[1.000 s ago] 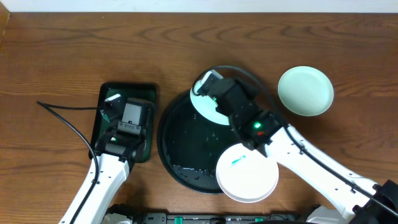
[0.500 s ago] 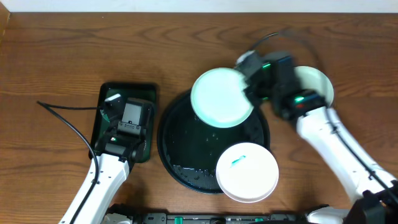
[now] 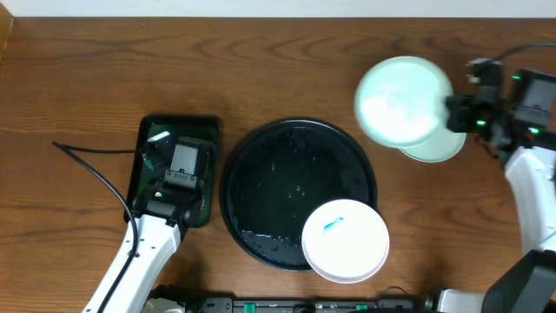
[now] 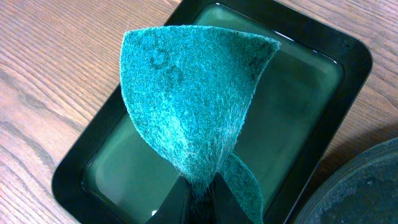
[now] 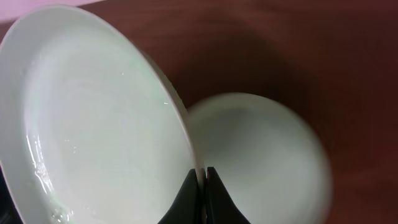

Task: Clean dirty plates on tray and stack at the side
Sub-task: 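Lift the green plate with the right gripper and stack it on the right plate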

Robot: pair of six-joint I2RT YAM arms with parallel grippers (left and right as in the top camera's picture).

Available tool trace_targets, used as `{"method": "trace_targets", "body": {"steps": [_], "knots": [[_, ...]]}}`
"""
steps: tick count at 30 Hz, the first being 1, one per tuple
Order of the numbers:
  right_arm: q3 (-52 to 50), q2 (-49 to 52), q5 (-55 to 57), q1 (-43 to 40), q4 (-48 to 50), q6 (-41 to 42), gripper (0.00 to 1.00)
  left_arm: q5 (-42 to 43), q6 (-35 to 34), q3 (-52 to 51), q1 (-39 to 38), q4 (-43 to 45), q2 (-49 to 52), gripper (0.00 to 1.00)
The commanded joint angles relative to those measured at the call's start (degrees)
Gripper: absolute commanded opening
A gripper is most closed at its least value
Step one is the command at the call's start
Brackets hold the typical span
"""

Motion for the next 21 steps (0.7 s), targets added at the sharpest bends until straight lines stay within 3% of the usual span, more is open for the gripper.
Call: {"method": "trace_targets", "body": {"steps": [1,11,12,13,14,17,21], "knots": [[-0.9,2.4,9.6,-4.5,0.0,8.7,0.01,-0.5,-0.1,-0.1,0.3,-0.1,-0.3,0.08],[-1.0,11.9,12.9,-7.0,1.4,9.8,0.01,-0.5,-0.1,-0.1,0.3,-0.1,-0.3,0.07],[-0.9,13.0,12.4,-7.0,1.9,9.7,0.06,-0.5,-0.1,-0.1,0.3,-0.1,-0.3,0.07],[-0.9,13.8,11.8,-7.0,2.2,9.7,0.21,-0.5,-0.1,-0.1,0.3,-0.1,-0.3,0.07],[-0.9,14.5,10.7,-7.0,2.3,9.7,0.43,-0.5,-0.1,-0.1,0.3,-0.1,-0.3,0.07],[-0.9,14.7,5.5,-6.9,1.5,9.7,0.69,-0.5,-0.1,-0.1,0.3,-0.1,-0.3,0.08],[-0.9,12.2,-1.0,-6.6,-0.7,9.7,0.75,-0.5,-0.1,-0.1,0.3,-0.1,-0.3,0.07]]}}
